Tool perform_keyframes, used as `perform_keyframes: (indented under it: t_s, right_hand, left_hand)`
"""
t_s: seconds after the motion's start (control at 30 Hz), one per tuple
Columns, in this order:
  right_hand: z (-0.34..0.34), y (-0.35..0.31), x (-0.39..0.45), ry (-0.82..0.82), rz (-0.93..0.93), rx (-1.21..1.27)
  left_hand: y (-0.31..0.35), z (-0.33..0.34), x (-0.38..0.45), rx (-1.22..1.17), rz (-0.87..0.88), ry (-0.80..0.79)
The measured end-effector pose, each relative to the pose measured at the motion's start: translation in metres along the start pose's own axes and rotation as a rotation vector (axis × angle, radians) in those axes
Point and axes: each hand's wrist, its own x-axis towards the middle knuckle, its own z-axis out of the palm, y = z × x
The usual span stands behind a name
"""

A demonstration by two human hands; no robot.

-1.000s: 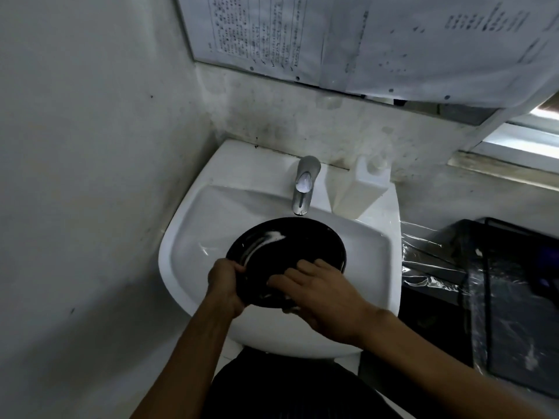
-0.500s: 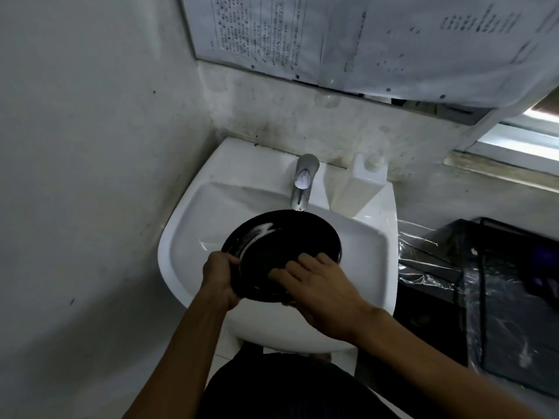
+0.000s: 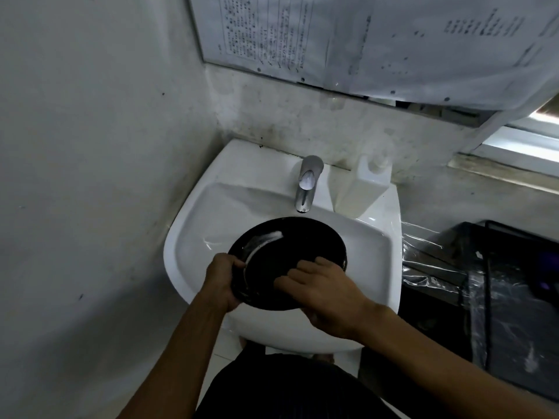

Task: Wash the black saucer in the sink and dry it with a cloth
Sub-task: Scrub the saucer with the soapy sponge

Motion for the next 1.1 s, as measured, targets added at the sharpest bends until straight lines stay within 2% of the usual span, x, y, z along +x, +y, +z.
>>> perform_keyframes:
  t_s: [0.1,0.2,0.27,0.33,0.43,0.53,0.63,0.73,0.83,0.93,1.0,1.1]
  right_hand:
    - [0.008,-0.015,0.012,0.08,0.231,-0.06]
    - [0.013,-0.036,0.025,0.07,0.299,-0.085]
    - [0.013,-0.035,0.025,0.073,0.248,-0.007]
    - [0.01,-0.021,0.017,0.059,0.121,0.082]
    - [0.002,0.0,0.006,-0.017,-0.017,0.086]
    - [0.005,0.004,0.004,-0.016,0.069,0.021]
    - [0.017,-0.006,0.011,0.044,0.237,-0.036]
    - [0.021,-0.029,0.026,0.026,0.305,-0.043]
    - [0.018,-0.031,0.031,0.027,0.214,0.07]
    - [0.007,-0.003,0.02,-0.001,0.031,0.215]
    - [0.001,0.006,0.012,-0.018,-0.004,0.197]
    - [0.01,0.002,0.006,-0.031,0.09,0.192]
  left_hand:
    - [-0.019,0.012,0.0,-0.187,0.035,0.006]
    - [-0.027,0.017,-0.005,-0.223,-0.017,0.003]
    - [-0.018,0.011,-0.008,-0.153,-0.035,-0.05]
    - [-0.002,0.002,-0.012,-0.049,-0.025,-0.078]
    - [0.011,-0.009,-0.003,0.049,-0.036,-0.006]
    - [0.0,-0.012,0.013,0.021,-0.006,0.087]
    - [-0.017,0.001,0.01,-0.15,0.048,0.143]
    - [-0.03,0.016,0.002,-0.291,0.069,0.192]
    - [-0.019,0.014,-0.004,-0.28,0.028,0.106]
    - [0.003,-0.002,-0.006,-0.121,-0.016,-0.053]
    - [0.009,-0.007,-0.002,-0.024,-0.023,-0.017]
    - [0.005,-0.008,0.012,0.015,0.073,0.111]
